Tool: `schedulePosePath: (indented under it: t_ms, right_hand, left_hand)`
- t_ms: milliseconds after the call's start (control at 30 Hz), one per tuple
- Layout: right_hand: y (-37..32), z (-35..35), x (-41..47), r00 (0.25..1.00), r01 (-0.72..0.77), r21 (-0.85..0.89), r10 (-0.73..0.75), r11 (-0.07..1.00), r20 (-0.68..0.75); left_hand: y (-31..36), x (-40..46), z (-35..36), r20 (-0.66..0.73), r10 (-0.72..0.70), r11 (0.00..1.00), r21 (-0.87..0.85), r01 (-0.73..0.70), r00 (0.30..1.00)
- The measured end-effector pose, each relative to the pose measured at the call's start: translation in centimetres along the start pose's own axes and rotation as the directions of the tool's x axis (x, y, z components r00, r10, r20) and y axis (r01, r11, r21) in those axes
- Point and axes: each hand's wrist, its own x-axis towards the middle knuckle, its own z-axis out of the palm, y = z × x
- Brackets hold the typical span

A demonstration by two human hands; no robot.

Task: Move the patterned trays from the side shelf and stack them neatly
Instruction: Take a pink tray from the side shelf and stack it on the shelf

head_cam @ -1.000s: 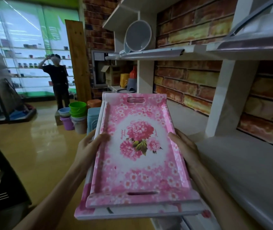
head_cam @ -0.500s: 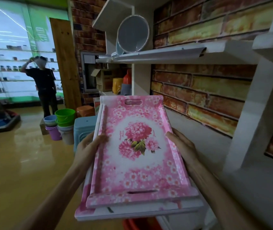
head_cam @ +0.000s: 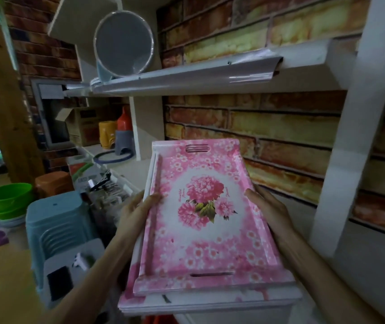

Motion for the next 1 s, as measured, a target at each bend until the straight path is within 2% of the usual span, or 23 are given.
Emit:
schedulePosePath:
  t_ms: [200,300,533,833,1000]
  right_hand:
    - [0.8,-1.5,3.8,0.984,-0.069,0.011,0.07,0.998,-0.167]
    - [1.2,-2.5,5.2,0.963,-0.052,0.03,0.058,0.998,-0.263]
    - [2.4,-4.2,5.6,0.86,-0.027,0.06,0.054,0.998,-0.507]
    - [3.8,-4.2,5.7,0.729,-0.016,0.076,0.063,0.997,-0.681]
    - [4.4,-4.3,6.2,0.694,-0.002,0.07,0.052,0.998,-0.718]
  left_hand:
    - [-1.6,9.2,3.5,0.23,-0.036,0.999,-0.001,0.037,0.973]
    - [-2.2,13.2,6.0,0.319,-0.034,0.999,-0.02,0.042,0.947]
    - [-4.6,19.6,11.7,0.543,-0.12,0.992,0.025,0.127,0.831]
    - [-8.0,23.7,16.1,0.66,-0.207,0.978,0.112,0.178,0.722]
    - [-8.9,24.8,17.2,0.687,-0.236,0.971,0.133,0.2,0.687]
